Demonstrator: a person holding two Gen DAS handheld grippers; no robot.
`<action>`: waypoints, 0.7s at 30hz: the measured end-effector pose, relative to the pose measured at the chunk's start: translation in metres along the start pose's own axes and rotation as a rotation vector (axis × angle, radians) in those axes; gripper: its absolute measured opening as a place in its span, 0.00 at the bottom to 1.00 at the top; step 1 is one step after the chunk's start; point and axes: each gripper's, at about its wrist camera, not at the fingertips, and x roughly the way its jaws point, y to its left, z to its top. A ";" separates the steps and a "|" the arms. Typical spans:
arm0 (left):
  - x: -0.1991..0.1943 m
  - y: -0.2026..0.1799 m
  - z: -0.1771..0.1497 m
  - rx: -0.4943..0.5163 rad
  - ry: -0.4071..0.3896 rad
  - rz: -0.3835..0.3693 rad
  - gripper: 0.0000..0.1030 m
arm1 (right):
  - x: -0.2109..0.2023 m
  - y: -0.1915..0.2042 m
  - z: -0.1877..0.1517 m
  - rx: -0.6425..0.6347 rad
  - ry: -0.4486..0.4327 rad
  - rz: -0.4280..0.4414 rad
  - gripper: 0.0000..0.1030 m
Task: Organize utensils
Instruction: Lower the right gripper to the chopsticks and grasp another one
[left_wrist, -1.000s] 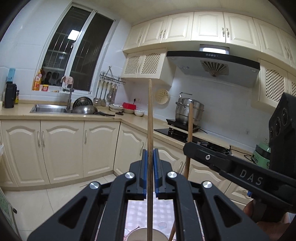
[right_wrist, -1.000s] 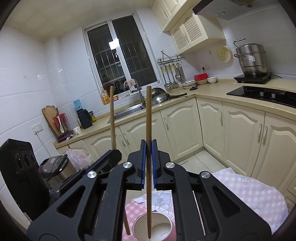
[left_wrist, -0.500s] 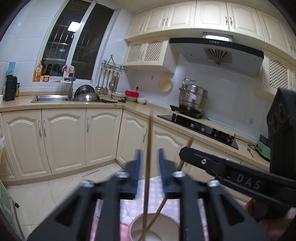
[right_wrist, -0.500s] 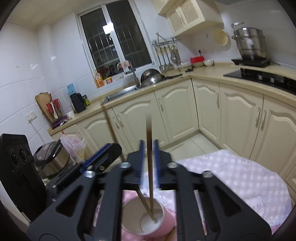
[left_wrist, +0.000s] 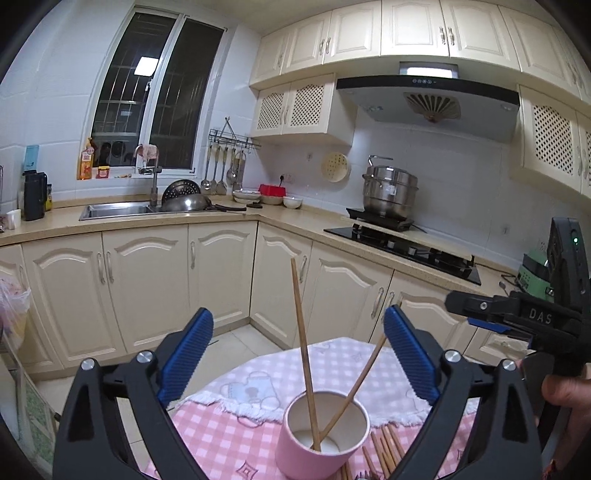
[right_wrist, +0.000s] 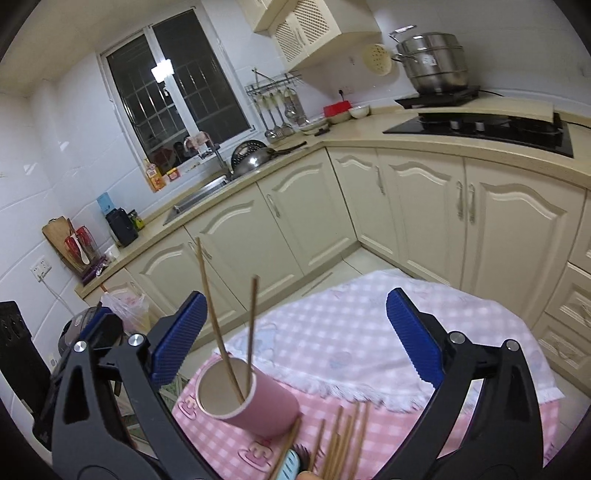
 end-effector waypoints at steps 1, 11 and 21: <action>-0.002 0.000 0.000 -0.001 0.007 0.004 0.89 | -0.001 -0.003 -0.002 0.002 0.012 -0.011 0.93; -0.009 -0.002 -0.018 0.031 0.101 0.027 0.89 | -0.005 -0.028 -0.033 0.026 0.134 -0.080 0.93; -0.001 -0.011 -0.054 0.069 0.238 0.016 0.89 | -0.001 -0.042 -0.076 0.023 0.266 -0.154 0.93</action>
